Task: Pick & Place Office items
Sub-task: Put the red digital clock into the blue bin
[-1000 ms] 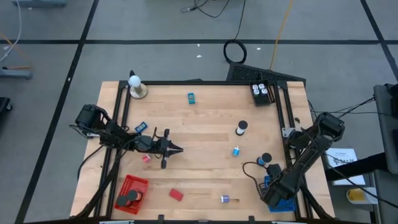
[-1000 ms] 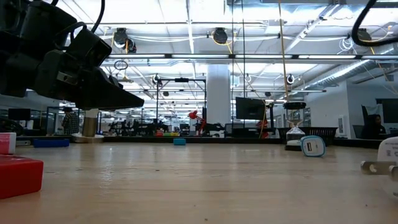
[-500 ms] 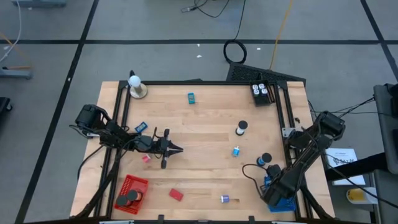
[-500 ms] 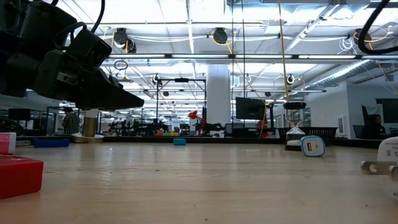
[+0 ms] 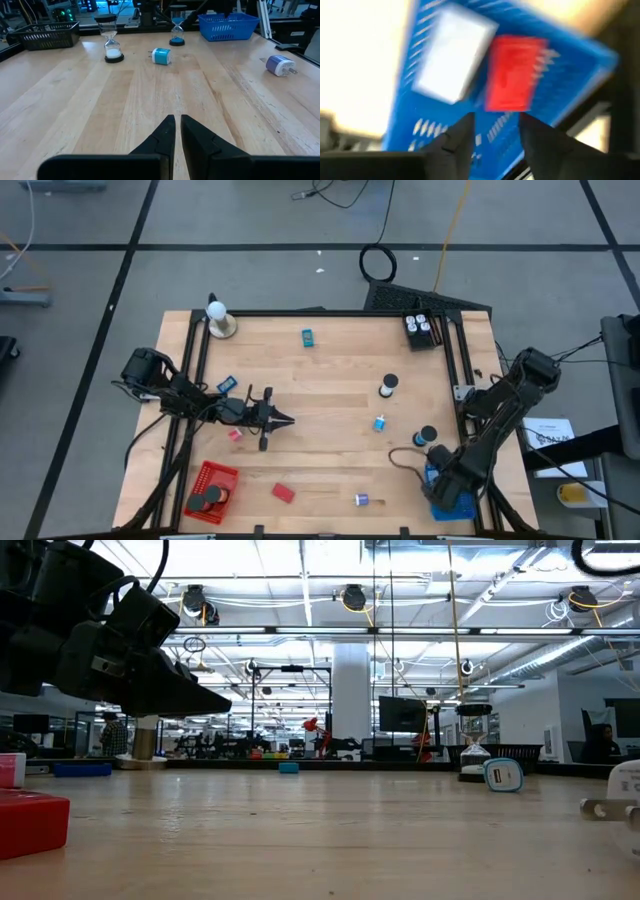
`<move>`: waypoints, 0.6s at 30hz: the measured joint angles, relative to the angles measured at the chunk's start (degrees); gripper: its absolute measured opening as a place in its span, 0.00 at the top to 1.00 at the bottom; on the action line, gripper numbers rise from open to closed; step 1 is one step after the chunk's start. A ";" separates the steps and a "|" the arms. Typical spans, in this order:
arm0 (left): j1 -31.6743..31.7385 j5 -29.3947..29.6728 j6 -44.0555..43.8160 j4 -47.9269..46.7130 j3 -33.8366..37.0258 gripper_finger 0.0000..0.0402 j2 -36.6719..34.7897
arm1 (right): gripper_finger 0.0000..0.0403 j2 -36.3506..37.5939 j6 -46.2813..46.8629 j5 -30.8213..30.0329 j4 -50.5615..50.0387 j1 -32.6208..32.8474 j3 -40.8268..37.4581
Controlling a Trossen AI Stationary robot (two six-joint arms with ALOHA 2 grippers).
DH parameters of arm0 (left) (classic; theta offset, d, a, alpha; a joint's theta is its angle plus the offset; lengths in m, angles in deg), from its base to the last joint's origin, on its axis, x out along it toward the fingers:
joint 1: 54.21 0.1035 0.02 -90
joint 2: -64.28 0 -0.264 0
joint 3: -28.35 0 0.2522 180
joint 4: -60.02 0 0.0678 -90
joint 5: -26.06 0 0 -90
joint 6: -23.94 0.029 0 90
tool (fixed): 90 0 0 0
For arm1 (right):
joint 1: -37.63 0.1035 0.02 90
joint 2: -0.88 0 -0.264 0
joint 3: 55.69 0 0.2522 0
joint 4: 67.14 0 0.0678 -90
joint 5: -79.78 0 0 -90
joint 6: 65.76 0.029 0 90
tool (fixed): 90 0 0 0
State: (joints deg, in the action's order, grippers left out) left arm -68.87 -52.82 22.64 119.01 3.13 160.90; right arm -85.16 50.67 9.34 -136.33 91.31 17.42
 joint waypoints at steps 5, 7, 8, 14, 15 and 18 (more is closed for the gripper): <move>0.00 0.00 0.08 -0.22 0.00 0.91 0.00 | 0.88 -3.04 -7.63 0.21 7.66 1.37 0.02; 0.00 0.00 0.22 -0.22 0.00 0.91 0.00 | 0.97 -4.37 -9.63 0.22 9.24 1.93 0.02; 0.00 0.01 0.24 -0.26 0.00 0.91 0.00 | 0.98 -5.01 -10.33 0.18 9.77 2.28 0.01; 0.00 0.04 0.07 -0.59 0.00 0.91 0.00 | 0.99 -7.01 -12.43 1.59 9.82 4.22 0.00; 0.00 0.15 0.07 -0.59 0.00 0.91 0.00 | 0.99 -7.21 -13.24 1.57 9.80 4.55 0.00; -0.02 1.01 0.04 -0.61 0.00 0.91 0.00 | 0.99 -8.15 -14.04 1.50 9.30 5.20 0.00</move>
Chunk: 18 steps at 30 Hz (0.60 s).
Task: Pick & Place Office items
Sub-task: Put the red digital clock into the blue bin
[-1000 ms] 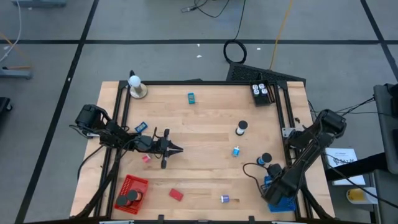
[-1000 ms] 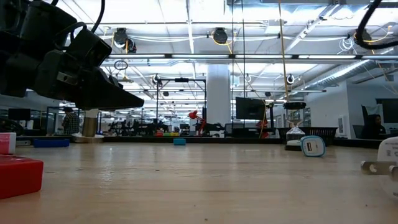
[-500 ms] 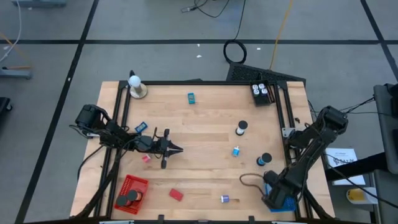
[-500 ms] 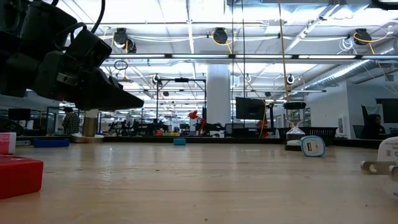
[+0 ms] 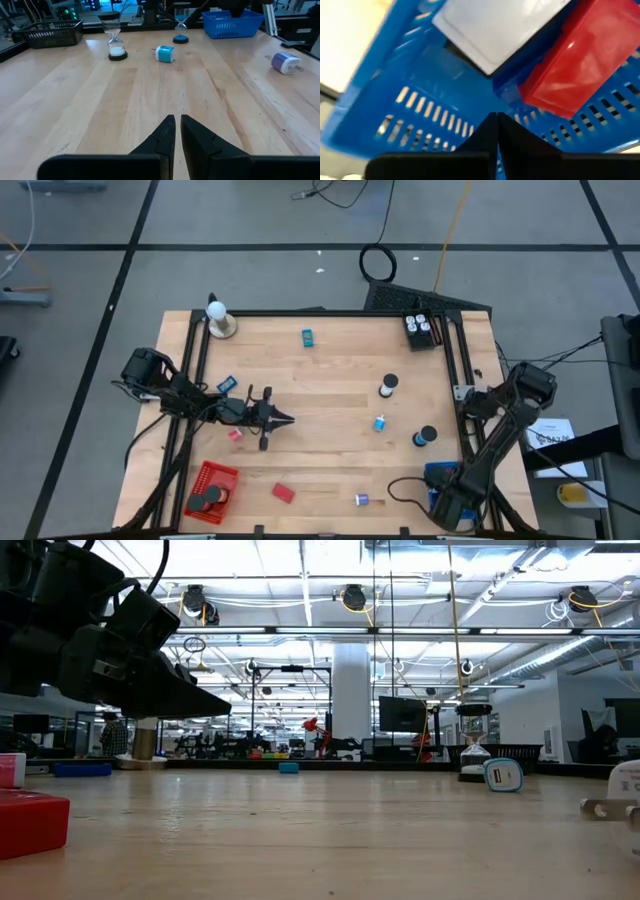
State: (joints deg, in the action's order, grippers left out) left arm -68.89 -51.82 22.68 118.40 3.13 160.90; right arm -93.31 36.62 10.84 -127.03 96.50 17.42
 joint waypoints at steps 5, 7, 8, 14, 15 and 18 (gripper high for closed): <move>0.00 0.02 -0.01 -0.02 0.00 0.91 0.00 | 1.00 -1.60 -2.87 0.01 0.52 0.17 0.00; 0.00 0.02 -0.02 -0.02 0.00 0.91 0.00 | 1.00 -1.66 -3.29 -0.06 0.52 0.16 0.00; 0.00 0.02 -0.03 -0.03 0.00 0.91 0.00 | 1.00 -1.64 -3.39 -0.24 0.49 0.11 0.00; 0.00 0.02 -0.11 -0.05 0.00 0.91 0.00 | 1.00 -1.64 -2.81 -0.14 1.11 0.11 -0.96; 0.00 0.04 -0.13 -0.09 0.00 0.91 0.00 | 1.00 -1.64 -2.80 -0.03 1.63 0.11 -1.41; 0.00 0.04 -0.15 -0.15 0.00 0.91 0.00 | 1.00 -1.64 -2.80 0.00 3.33 0.11 -2.60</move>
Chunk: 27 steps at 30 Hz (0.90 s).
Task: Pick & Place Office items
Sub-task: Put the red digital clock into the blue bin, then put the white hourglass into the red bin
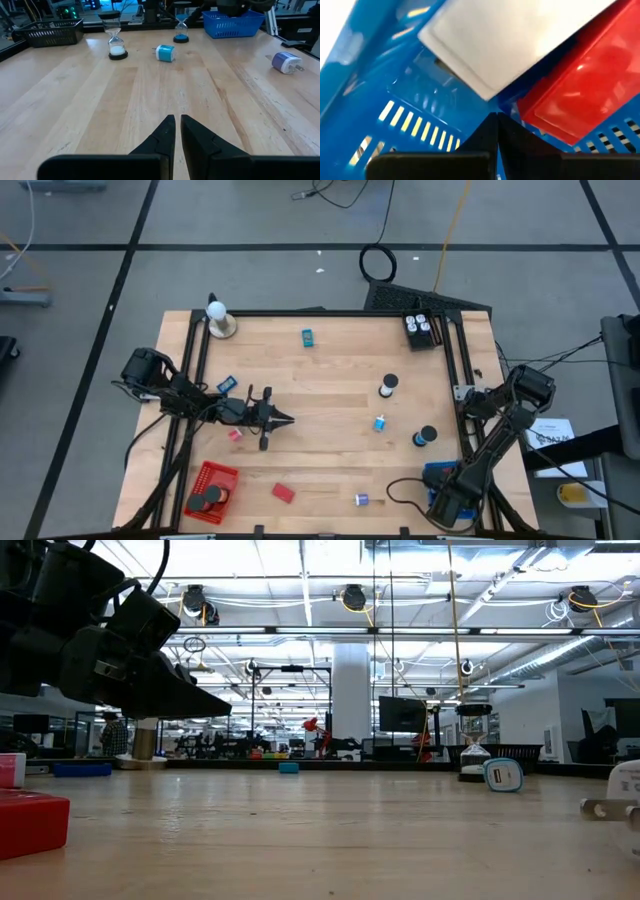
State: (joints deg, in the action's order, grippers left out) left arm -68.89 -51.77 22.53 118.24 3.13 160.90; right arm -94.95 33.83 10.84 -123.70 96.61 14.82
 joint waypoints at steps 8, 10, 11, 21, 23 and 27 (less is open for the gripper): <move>0.00 0.21 0.02 0.00 0.00 0.91 0.00 | 1.00 0.00 0.21 -0.02 -0.85 -0.02 -0.15; 0.00 0.39 0.02 -0.01 0.00 0.91 0.00 | 1.00 0.00 0.55 0.03 -1.84 -0.01 -0.15; 0.00 0.42 0.02 -0.02 0.00 0.91 0.00 | 1.00 0.00 0.66 0.05 -2.14 0.00 -0.15; 0.02 1.15 0.13 -0.37 0.00 0.91 0.00 | 1.00 2.08 2.77 0.00 -6.32 0.02 4.94; 0.02 1.53 0.13 -0.58 0.00 0.91 -0.02 | 1.00 3.18 3.96 -0.46 -8.57 0.02 6.43; 0.02 1.60 0.76 -1.50 0.00 0.91 -0.02 | 1.00 5.96 4.70 -5.44 -12.58 0.02 8.73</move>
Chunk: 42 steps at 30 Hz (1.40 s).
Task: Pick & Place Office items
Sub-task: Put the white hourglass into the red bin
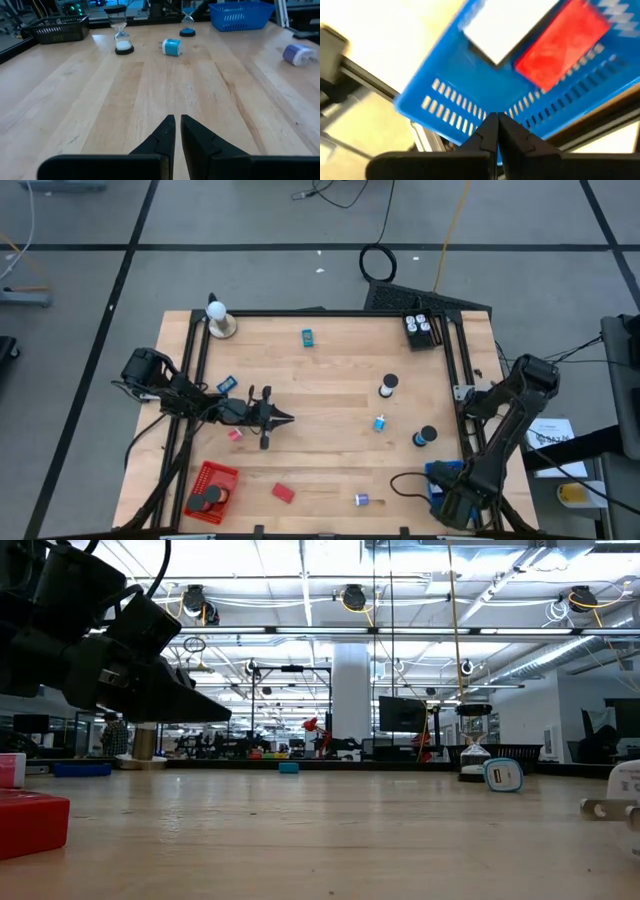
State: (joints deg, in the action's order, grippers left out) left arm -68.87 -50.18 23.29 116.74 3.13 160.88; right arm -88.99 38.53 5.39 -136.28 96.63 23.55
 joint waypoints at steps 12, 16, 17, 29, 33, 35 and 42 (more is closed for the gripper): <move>0.00 1.02 -0.24 -0.05 0.02 0.91 0.00 | 1.00 5.58 -18.51 -30.99 -2.61 -3.22 1.19; 0.00 2.87 -0.77 -0.05 0.02 0.91 0.00 | 1.00 6.06 -31.49 -44.84 0.63 -6.54 1.19; 0.00 2.91 -0.81 -0.04 0.02 0.91 0.00 | 1.00 6.04 -34.95 -48.86 1.73 -7.48 1.19; 0.00 2.89 -1.05 -0.05 0.02 0.91 0.00 | 0.82 6.43 -30.34 -47.93 -11.48 -31.68 -4.74; 0.00 2.87 -1.05 -0.12 0.02 0.91 0.00 | 0.68 8.62 -36.49 -46.44 -9.38 -38.56 -7.44; 0.00 2.89 -1.00 -0.15 0.02 0.91 0.00 | 0.60 10.33 -39.03 -45.59 -8.98 -40.80 -7.89; 0.00 2.86 -1.05 -0.38 0.02 0.91 0.00 | 0.37 19.80 -48.20 -45.38 3.16 -46.93 -15.80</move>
State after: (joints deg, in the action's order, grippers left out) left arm -68.87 -47.31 22.24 116.36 3.15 160.88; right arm -69.19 -9.67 -39.98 -133.11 49.70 7.75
